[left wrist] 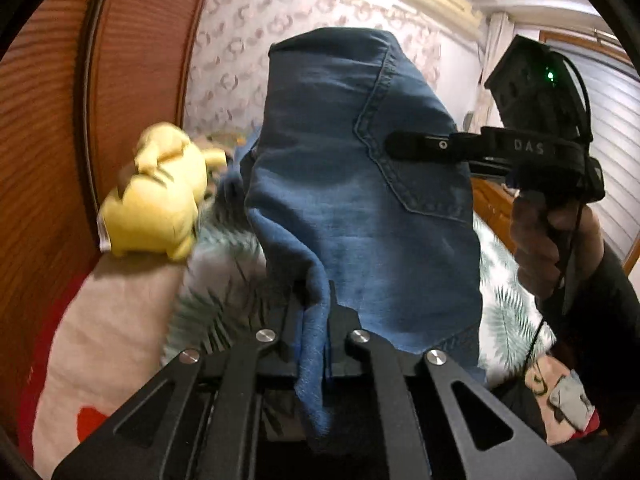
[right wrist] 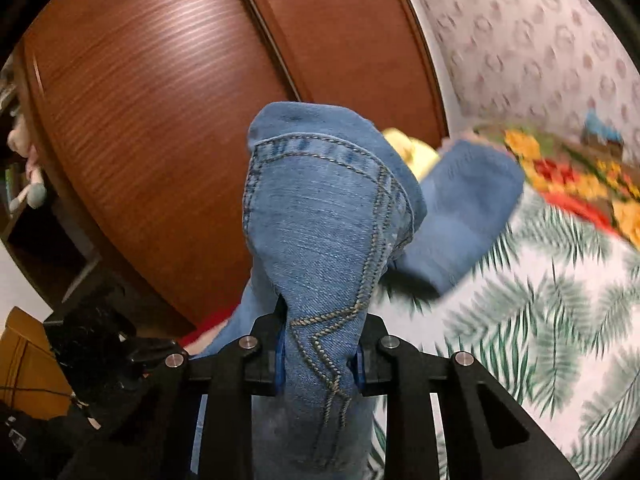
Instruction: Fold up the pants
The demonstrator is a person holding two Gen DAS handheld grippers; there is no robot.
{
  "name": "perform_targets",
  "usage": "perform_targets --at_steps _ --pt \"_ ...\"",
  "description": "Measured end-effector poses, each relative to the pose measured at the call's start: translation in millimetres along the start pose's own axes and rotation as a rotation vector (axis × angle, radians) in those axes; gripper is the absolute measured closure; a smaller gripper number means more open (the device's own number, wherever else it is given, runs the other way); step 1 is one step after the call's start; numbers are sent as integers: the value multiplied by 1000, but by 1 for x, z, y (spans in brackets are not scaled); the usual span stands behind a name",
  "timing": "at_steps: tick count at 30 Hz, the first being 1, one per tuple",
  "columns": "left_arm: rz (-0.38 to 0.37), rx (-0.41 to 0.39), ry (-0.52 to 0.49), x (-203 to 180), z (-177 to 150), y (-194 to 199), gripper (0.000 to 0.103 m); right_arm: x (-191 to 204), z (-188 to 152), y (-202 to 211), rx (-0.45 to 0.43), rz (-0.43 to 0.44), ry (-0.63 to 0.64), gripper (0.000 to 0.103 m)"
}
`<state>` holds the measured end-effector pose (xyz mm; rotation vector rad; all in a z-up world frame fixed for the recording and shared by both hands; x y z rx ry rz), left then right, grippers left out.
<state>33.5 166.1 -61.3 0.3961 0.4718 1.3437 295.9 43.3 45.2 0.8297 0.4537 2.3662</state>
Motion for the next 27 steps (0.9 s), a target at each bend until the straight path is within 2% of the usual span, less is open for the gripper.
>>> perform_targets --at_steps 4,9,11,15,17,19,22,24,27 --pt "32 -44 -3 27 32 -5 95 -5 36 3 -26 27 21 78" --pt "75 -77 4 60 68 -11 95 -4 82 -19 -47 81 38 78" --pt "98 -99 10 74 87 -14 95 -18 103 -32 -65 99 24 78" --pt "113 -107 0 99 124 -44 95 -76 132 -66 -99 127 -67 78" --pt "108 -101 -6 111 143 -74 95 -110 145 -87 -116 119 -103 78" --pt "133 -69 -27 118 154 -106 95 -147 151 -111 -118 106 -153 78" --pt "151 33 -37 127 151 -166 95 -203 143 -153 -50 20 -211 77" --pt "126 53 -12 131 146 -184 95 -232 135 -176 28 -65 -244 75" --pt "135 52 -7 128 143 -193 95 -244 135 -176 9 -70 -271 73"
Point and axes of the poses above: each gripper's, at about its wrist camera, not at the fingertips, and y roughly against the way its jaws point, x to its left, z to its top, the point moved 2 cm from there along -y, roughly the way its jaws point, and after that the axes turned 12 degrees about -y, right-handed, at the moved point
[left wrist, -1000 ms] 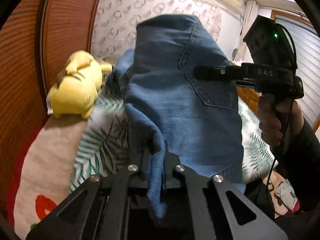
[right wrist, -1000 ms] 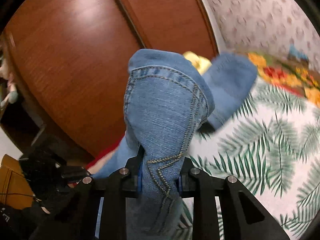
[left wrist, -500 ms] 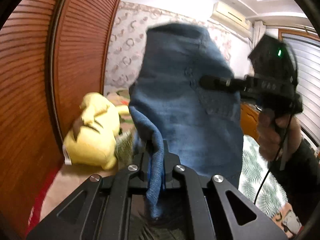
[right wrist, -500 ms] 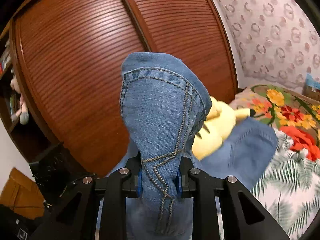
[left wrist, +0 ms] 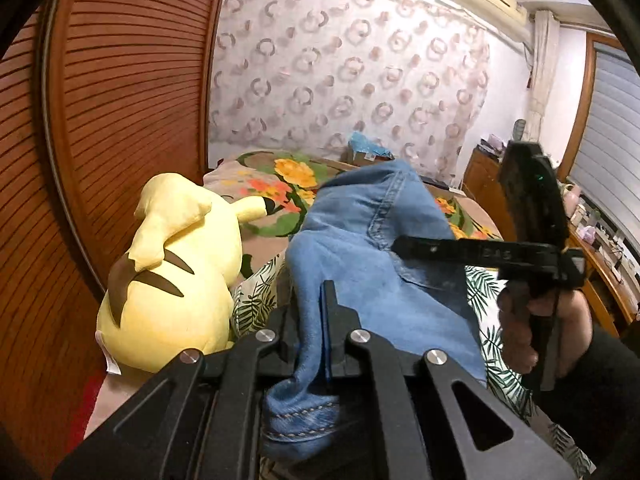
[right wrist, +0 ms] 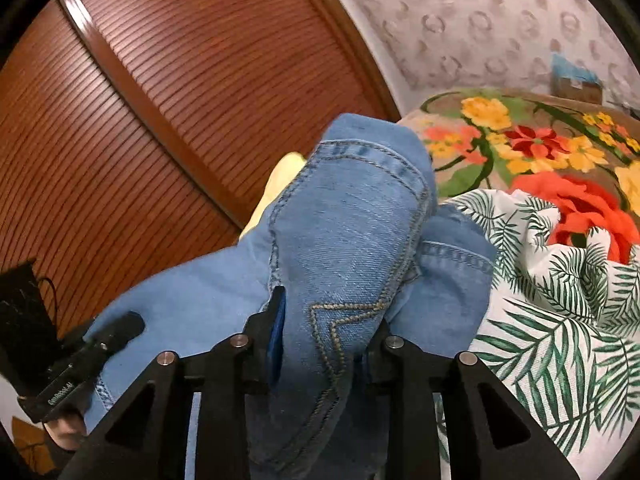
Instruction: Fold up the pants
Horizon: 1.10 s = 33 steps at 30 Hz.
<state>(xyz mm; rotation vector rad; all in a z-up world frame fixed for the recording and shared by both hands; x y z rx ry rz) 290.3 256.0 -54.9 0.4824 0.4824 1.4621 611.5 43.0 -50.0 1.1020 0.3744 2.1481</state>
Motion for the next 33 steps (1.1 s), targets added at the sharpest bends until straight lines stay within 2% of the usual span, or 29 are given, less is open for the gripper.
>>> perform_targets --at_steps 3,8,12,15,17,20,23,25,27,29,30,32,33 --pt "-3 18 -11 -1 -1 -2 95 9 -3 14 -14 -60 53 71" --pt "3 66 -25 -2 -10 -9 95 27 -6 31 -37 -228 148 46" --pt "4 81 -39 -8 -18 -7 95 42 -8 45 -93 -308 173 41" --pt "16 98 -44 -13 -25 -8 95 68 -23 67 -135 -318 196 41" --pt "14 105 -38 -12 -32 -10 94 71 -31 54 -120 -369 214 41" --pt "13 123 -26 -11 -41 -14 94 54 -34 31 -62 -356 150 41" --pt "17 110 -25 -13 -40 -9 93 50 -38 37 -82 -309 116 41" --pt "38 99 -40 -15 -36 -1 89 51 -43 52 -96 -283 92 40" --pt "54 86 -39 -15 -33 8 81 47 -46 70 -131 -308 81 40" --pt "61 68 -39 -15 -30 21 69 49 -55 92 -152 -295 75 40" --pt "61 61 -41 -16 -30 25 67 52 -62 105 -162 -292 79 40" --pt "72 46 -53 -19 -29 35 54 57 -79 133 -192 -304 99 40" --pt "78 37 -60 -21 -29 41 54 59 -87 144 -204 -317 113 40"
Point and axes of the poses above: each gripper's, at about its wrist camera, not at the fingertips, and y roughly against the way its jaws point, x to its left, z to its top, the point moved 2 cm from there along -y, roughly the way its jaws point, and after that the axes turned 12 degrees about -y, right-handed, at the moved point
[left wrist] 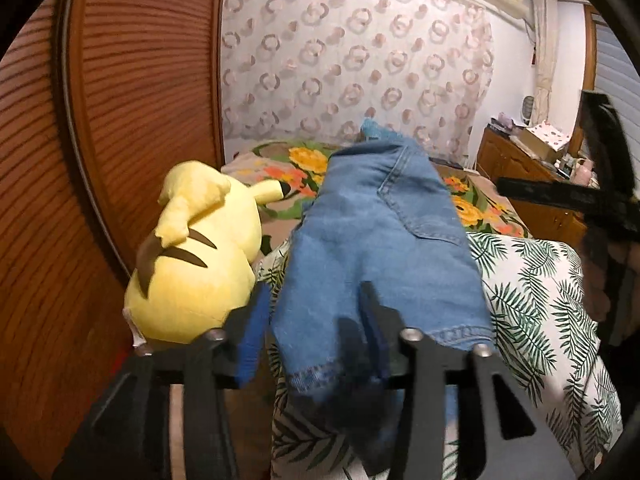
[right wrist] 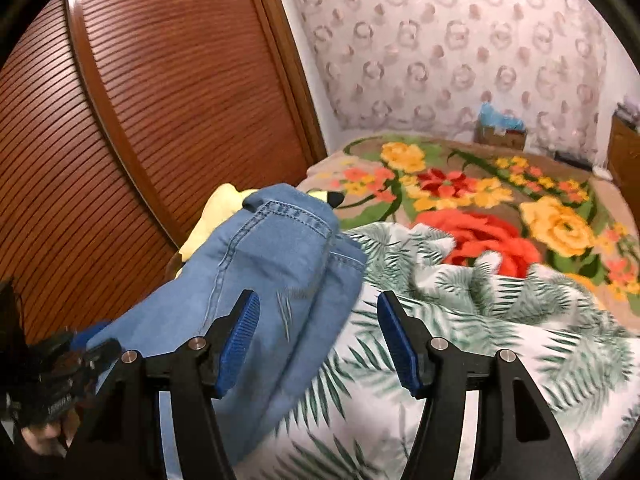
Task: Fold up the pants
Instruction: 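Open both grippers and pull them back from the folded jeans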
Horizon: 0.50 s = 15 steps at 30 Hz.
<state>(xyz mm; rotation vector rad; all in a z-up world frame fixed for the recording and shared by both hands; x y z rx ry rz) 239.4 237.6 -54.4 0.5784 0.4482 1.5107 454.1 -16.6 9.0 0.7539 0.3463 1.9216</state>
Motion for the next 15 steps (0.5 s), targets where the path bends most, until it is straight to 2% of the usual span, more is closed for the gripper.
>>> perform_targets --at_steps 3,4,7,8,13,15 --pt "0 -14 -16 -8 1 17 53 -2 -20 39 -35 -22 19 40" --pt "3 -20 -22 -12 2 23 49 -4 -27 55 -44 -29 18 40" --pt "2 -58 -33 -26 4 45 25 -1 -49 105 -84 -46 25 40" --pt "-4 -71 -36 -31 4 50 22 -3 -55 116 -96 -50 23 40" --pt "-16 -113 -69 -59 8 80 12 -8 -90 172 -143 -73 25 40" --pt "-19 -140 -77 -71 10 93 12 -9 -99 182 -157 -75 25 40"
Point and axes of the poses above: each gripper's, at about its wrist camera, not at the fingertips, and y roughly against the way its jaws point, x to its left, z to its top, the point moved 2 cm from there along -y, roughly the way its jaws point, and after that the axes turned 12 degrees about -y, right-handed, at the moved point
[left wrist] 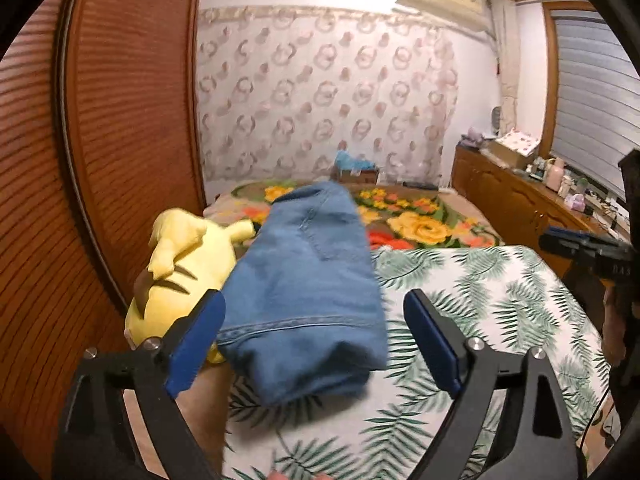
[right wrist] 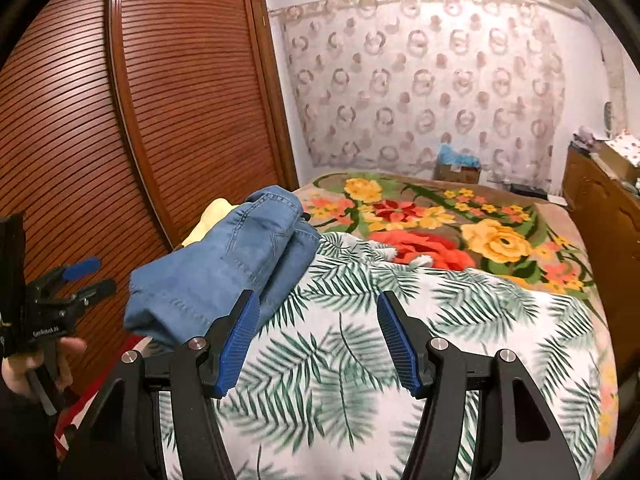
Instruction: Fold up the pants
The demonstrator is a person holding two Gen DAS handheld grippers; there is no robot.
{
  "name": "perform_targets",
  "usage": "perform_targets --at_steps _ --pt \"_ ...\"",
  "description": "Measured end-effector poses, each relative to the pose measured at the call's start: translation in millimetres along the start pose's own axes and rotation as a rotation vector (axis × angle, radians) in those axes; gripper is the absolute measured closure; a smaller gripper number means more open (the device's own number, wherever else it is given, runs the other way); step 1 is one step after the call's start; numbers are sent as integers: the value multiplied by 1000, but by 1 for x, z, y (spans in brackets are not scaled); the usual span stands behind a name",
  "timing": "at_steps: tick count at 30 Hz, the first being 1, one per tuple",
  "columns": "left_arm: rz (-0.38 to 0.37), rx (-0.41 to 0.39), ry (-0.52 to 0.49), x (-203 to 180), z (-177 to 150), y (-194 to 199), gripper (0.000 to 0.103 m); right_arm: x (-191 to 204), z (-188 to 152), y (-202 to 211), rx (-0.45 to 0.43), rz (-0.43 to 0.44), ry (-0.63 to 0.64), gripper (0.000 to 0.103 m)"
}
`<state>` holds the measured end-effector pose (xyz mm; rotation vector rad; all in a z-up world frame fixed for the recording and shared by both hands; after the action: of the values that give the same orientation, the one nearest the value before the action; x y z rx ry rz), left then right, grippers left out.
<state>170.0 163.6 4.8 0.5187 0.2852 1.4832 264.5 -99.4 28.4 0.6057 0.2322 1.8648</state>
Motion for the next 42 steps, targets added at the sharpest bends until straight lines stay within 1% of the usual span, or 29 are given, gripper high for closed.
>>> perform_targets --at_steps 3,7,12,14,15,18,21,28,34,42 --pt "4 -30 -20 -20 7 20 12 -4 -12 34 -30 -7 -2 40" --pt "-13 -63 -47 -45 13 43 12 -3 -25 55 -71 -20 -7 40" --pt "-34 -89 -54 -70 21 67 12 0 -41 96 -116 -36 -7 40" --pt "-15 -96 -47 -79 25 77 12 0 -47 111 -129 -53 -17 39" --pt "-5 -95 -44 -81 26 79 12 2 -54 118 -136 -62 -20 39" --pt "17 -88 -39 -90 30 86 12 2 -60 142 -167 -84 -23 39" --pt "8 -94 -40 -100 32 93 12 4 -69 164 -196 -106 -28 39" --pt "-21 -118 -80 -130 36 109 12 9 -91 207 -262 -153 -46 39" --pt "-36 -126 -81 -144 37 119 12 23 -99 217 -296 -219 -17 39" --pt "-34 -125 -70 -153 34 123 12 38 -98 209 -285 -211 -26 39"
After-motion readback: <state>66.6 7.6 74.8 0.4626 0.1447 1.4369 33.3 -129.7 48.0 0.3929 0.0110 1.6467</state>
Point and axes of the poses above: each gripper's, at about its wrist camera, not at the fingertips, and y roughly against the way its jaws point, x to its left, z to its top, the point moved 2 cm from there along -y, roughly the way its jaws point, and after that the axes turned 12 degrees about -y, right-handed, at the moved point
